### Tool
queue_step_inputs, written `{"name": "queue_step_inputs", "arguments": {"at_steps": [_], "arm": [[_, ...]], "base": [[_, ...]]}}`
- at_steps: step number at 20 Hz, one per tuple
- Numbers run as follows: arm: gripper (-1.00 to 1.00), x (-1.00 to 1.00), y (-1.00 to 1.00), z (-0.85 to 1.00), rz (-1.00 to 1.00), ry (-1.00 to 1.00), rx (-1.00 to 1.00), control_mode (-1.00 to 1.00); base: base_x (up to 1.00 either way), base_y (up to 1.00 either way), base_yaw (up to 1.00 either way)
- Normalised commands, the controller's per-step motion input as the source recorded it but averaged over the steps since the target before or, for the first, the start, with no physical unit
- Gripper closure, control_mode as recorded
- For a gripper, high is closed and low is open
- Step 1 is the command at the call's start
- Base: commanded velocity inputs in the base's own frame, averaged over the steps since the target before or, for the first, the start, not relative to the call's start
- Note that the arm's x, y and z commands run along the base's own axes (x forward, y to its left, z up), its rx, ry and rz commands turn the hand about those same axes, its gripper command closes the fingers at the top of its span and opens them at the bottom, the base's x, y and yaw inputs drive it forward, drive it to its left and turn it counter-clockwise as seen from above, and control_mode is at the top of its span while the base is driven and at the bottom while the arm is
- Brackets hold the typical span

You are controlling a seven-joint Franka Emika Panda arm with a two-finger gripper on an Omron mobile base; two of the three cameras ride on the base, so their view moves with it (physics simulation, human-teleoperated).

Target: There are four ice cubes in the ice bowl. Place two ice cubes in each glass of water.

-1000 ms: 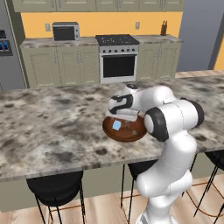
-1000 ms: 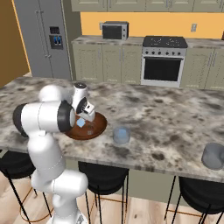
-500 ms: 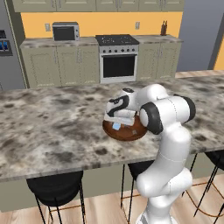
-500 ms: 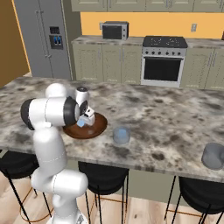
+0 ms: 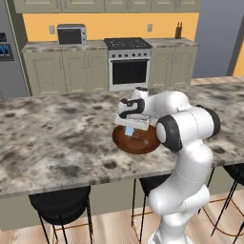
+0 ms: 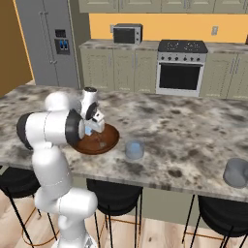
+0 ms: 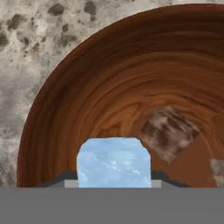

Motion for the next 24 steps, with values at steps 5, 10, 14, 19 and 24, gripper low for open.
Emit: {"name": "queue_step_inputs", "arguments": {"at_steps": [5, 10, 14, 19, 24], "arm": [[1.00, -0.81, -0.92, 1.00, -0.11, 0.00, -0.03, -1.00], [1.00, -0.75, -0.98, 0.96, -0.10, 0.00, -0.25, -1.00], [1.00, -0.31, -0.59, 0.18, -0.14, 0.03, -0.21, -1.00], [1.00, 0.21, -0.86, -0.23, 0.00, 0.00, 0.03, -1.00], [1.00, 0.57, -0.75, 0.00, 0.00, 0.00, 0.19, -1.00]], "base": [[0.00, 0.00, 0.00], [0.00, 0.00, 0.00], [0.00, 0.00, 0.00], [0.00, 0.00, 0.00], [0.00, 0.00, 0.00]]}}
